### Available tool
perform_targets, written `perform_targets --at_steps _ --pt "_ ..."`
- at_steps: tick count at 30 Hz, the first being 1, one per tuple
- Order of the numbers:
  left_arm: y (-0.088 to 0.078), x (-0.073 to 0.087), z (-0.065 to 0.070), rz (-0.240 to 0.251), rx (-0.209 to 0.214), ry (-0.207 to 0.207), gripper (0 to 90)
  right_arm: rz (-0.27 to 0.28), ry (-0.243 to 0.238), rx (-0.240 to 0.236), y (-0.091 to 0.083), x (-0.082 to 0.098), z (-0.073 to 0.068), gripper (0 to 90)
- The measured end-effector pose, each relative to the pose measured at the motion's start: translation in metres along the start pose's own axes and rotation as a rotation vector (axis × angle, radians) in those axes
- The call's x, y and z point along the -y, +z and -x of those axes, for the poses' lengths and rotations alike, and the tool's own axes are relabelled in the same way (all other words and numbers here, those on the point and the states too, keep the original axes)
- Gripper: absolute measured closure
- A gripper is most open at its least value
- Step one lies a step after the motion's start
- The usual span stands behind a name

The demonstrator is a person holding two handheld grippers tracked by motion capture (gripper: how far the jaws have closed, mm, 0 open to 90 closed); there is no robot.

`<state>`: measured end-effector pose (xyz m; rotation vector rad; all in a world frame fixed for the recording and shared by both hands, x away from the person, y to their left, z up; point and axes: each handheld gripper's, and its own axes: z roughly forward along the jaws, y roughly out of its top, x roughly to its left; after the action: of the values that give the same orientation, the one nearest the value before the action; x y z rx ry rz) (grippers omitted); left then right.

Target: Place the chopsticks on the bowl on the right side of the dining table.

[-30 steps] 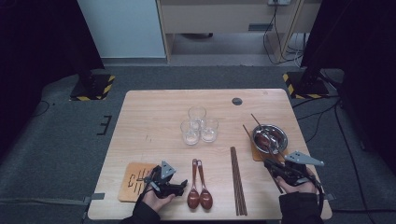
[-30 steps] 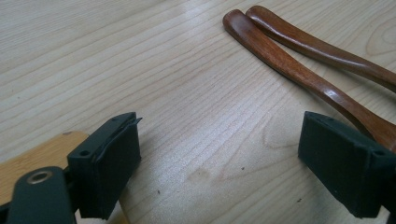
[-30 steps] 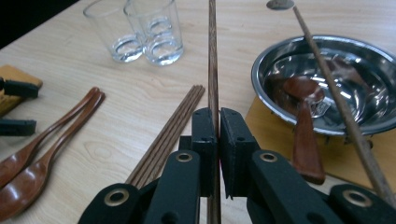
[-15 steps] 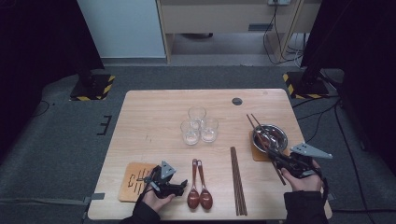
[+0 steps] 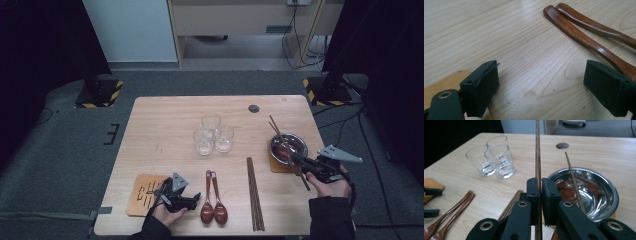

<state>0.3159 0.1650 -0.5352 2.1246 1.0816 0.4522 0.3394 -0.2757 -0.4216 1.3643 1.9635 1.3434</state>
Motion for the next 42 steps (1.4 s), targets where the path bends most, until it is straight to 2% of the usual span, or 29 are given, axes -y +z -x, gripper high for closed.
perform_targets --at_steps 6,18,26,35,42 --pt "0.0 0.0 0.0 0.0 0.0 0.0 11.8 0.002 0.005 0.002 0.005 -0.002 0.014 85.2" --pt "0.0 0.0 0.0 0.0 0.001 0.0 11.8 0.007 0.017 0.034 0.012 -0.01 0.042 85.2" --pt "0.0 0.0 0.0 0.0 0.001 0.0 11.8 0.004 0.014 0.034 0.017 -0.013 0.054 85.2" --pt "0.0 0.0 0.0 0.0 0.001 0.0 11.8 0.02 0.012 0.048 0.015 -0.019 0.071 85.2" --pt "0.0 0.0 0.0 0.0 0.001 0.0 11.8 0.018 0.009 0.048 0.022 -0.015 0.081 85.2"
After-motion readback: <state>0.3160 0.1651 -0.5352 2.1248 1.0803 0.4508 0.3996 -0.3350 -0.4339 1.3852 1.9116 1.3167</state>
